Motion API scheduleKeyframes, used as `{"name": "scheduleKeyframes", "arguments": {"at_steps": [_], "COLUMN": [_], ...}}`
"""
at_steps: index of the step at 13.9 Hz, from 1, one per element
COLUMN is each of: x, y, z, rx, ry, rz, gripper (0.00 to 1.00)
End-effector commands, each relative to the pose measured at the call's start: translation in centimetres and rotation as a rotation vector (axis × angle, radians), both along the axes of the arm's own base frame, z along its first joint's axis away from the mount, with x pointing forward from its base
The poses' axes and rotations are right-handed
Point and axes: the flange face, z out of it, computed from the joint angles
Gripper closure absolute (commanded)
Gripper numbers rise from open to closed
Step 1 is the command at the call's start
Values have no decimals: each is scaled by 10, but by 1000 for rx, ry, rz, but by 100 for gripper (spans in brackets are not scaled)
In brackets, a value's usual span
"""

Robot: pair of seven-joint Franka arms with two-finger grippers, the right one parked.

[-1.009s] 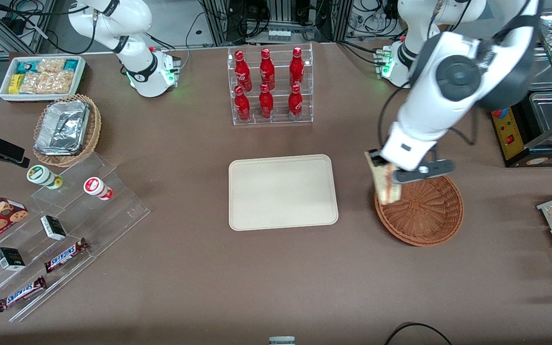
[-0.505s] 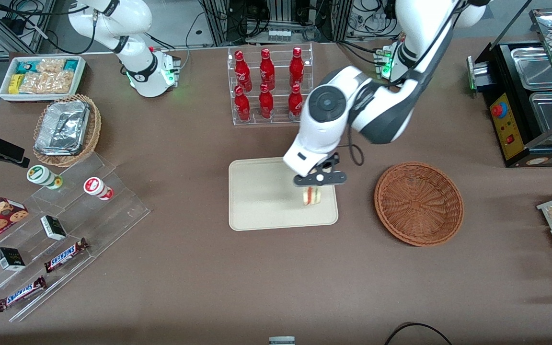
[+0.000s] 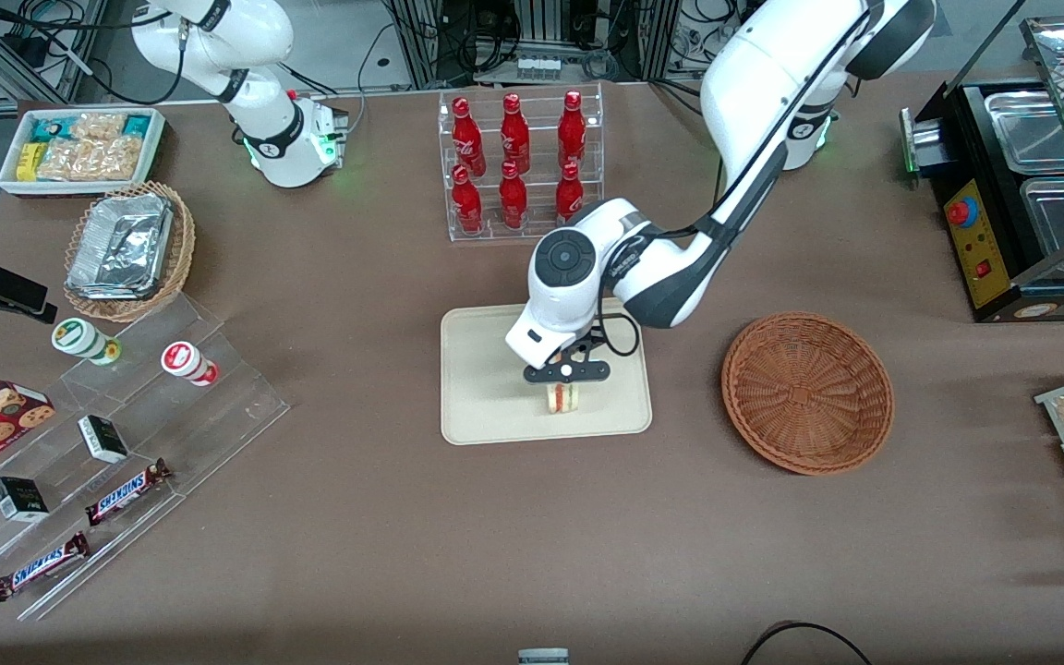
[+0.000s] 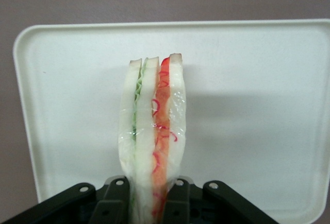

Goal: Place sandwich from basket to tray
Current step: 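Lower the sandwich onto the beige tray and open the left gripper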

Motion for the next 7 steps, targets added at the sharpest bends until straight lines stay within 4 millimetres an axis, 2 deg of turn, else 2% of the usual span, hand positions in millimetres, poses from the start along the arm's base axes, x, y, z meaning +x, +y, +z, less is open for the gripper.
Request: {"name": "scheduleKeyframes", "arguments": {"at_steps": [1,5,7], "x": [-7,-10,-12], "y": [-24,-25,-26], "z": [-13,-39,-46], "rx": [-2,19,25], "ry": [-48,-67,-59], "rz": [1,34,49], "gripper": [100,100,98]}}
